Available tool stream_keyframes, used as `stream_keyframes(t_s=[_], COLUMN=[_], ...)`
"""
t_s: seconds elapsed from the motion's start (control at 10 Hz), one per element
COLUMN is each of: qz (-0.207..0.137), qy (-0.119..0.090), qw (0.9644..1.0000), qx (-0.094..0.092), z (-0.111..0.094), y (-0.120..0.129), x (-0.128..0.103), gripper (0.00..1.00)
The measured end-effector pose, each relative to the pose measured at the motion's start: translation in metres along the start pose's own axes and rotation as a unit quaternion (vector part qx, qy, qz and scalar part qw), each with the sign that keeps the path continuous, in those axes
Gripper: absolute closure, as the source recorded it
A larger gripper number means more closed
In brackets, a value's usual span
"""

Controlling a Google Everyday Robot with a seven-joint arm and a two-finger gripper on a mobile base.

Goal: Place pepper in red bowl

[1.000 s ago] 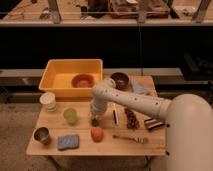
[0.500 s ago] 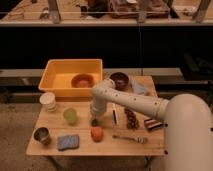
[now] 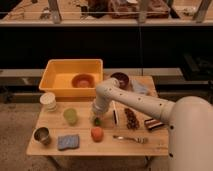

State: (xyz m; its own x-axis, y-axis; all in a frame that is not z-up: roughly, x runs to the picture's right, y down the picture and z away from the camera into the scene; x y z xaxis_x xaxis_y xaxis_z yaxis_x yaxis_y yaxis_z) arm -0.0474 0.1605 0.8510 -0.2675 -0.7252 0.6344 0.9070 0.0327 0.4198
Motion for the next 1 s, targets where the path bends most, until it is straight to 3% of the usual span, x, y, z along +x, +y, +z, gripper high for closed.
stream_keyframes(t_s=[0.3, 0.5, 0.6, 0.8, 1.0], qz=[0.018, 0.028, 0.026, 0.021, 0.016], qy=[0.038, 0.074, 0.088, 0.113, 0.125], qw=[0.9986, 0.9953, 0.9933, 0.9859, 0.9795], qx=[0.033, 0.056, 0.071, 0.122, 0.157], z=[-0.067, -0.13, -0.155, -0.203, -0.225], y=[0.011, 0.019, 0.017, 0.002, -0.025], x=[-0.004, 0.002, 0.012, 0.049, 0.093], gripper=[0.78, 0.78, 0.78, 0.78, 0.78])
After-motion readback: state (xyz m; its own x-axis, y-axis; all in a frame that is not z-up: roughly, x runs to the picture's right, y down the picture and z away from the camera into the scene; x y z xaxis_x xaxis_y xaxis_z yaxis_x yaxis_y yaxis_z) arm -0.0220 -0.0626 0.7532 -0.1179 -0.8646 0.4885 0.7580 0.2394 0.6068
